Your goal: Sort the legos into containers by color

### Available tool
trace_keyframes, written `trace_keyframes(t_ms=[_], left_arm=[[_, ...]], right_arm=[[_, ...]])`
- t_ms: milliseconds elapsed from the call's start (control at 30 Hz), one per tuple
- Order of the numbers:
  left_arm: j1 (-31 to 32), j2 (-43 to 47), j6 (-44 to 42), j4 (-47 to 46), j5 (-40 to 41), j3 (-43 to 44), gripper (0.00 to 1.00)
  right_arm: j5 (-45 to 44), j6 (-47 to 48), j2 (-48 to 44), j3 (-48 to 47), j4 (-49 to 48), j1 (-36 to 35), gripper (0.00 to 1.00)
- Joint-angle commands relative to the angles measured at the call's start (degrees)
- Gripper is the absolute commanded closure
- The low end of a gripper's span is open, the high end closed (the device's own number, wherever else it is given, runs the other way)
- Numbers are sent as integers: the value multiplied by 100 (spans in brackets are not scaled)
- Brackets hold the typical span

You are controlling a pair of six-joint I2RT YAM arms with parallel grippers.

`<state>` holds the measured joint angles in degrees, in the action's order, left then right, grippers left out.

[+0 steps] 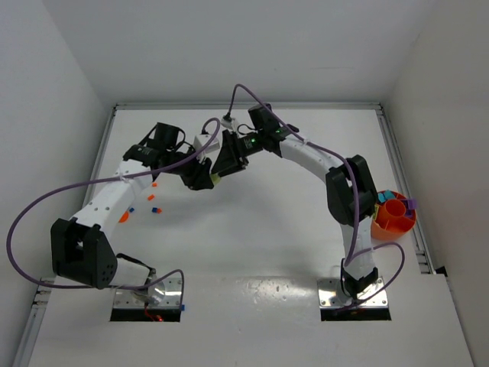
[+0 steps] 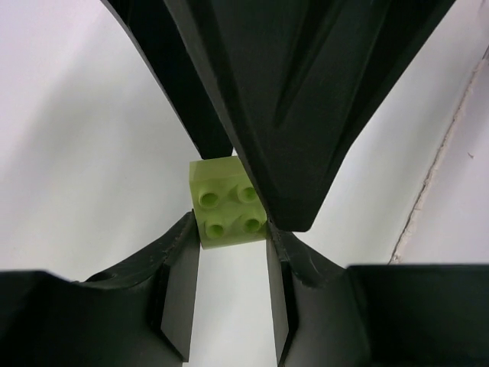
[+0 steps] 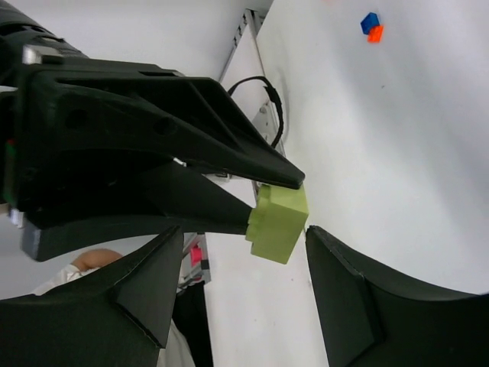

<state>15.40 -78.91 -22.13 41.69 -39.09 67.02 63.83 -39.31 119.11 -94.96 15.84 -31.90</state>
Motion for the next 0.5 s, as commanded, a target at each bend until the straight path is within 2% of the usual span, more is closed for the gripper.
trace_keyframes(t_ms=[0,67,167,200,300,333,467], left_arm=[[69,201,-37,-355,-160,302,70],[69,201,-37,-302,-160,302,70],[69,254,-37,-302,-160,302,70],[69,254,-37,-302,-160,302,70],[69,254,-37,-302,-160,302,70],[69,254,-37,-302,-160,302,70],[69,201,-37,-302,-222,302,70]], right_arm=[[-64,178,129,-32,130,-36,34],[-64,178,130,-32,130,-36,34],[-64,125,183,-32,69,-36,40],[-3,125,183,-32,69,-36,47],[50,73,236,-32,-10,-88,58],[50,20,236,-32,-62,-88,65],[103,-33,236,-32,-116,-88,76]])
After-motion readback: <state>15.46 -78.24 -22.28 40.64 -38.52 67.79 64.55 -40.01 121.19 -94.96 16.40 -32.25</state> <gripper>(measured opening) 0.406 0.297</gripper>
